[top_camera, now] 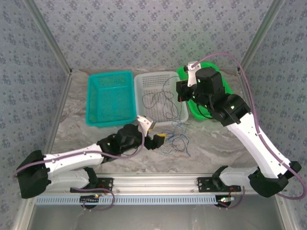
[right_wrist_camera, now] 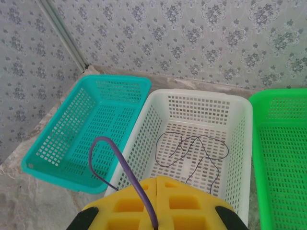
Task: Untangle the cables
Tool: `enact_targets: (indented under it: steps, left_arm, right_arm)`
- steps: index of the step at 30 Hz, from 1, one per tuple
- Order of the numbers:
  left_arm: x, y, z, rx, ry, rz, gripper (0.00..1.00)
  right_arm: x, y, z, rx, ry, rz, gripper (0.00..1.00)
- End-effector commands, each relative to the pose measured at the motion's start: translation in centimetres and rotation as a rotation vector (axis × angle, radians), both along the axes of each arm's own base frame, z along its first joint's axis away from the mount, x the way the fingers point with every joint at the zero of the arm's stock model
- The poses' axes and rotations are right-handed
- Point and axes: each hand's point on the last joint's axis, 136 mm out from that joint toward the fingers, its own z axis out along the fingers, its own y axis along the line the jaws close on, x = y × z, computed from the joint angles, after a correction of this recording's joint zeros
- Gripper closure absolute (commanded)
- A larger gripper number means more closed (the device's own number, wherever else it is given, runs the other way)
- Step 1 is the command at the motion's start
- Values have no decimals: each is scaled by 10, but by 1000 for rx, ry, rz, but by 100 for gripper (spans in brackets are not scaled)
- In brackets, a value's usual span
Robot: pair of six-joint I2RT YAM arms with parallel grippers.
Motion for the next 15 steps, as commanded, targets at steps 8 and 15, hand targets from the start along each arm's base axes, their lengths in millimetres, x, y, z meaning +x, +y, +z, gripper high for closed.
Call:
enact_targets:
  steps: [8,15]
  left_arm:
    - [-2,-57,-6,-13,-25,-26,21]
    - [14,-98,-31,27,-36,-31,19]
  right_arm:
    - [-5,-13,43,116,-78,-62,100]
    - [-10,-13,51,159,-85,-58,100]
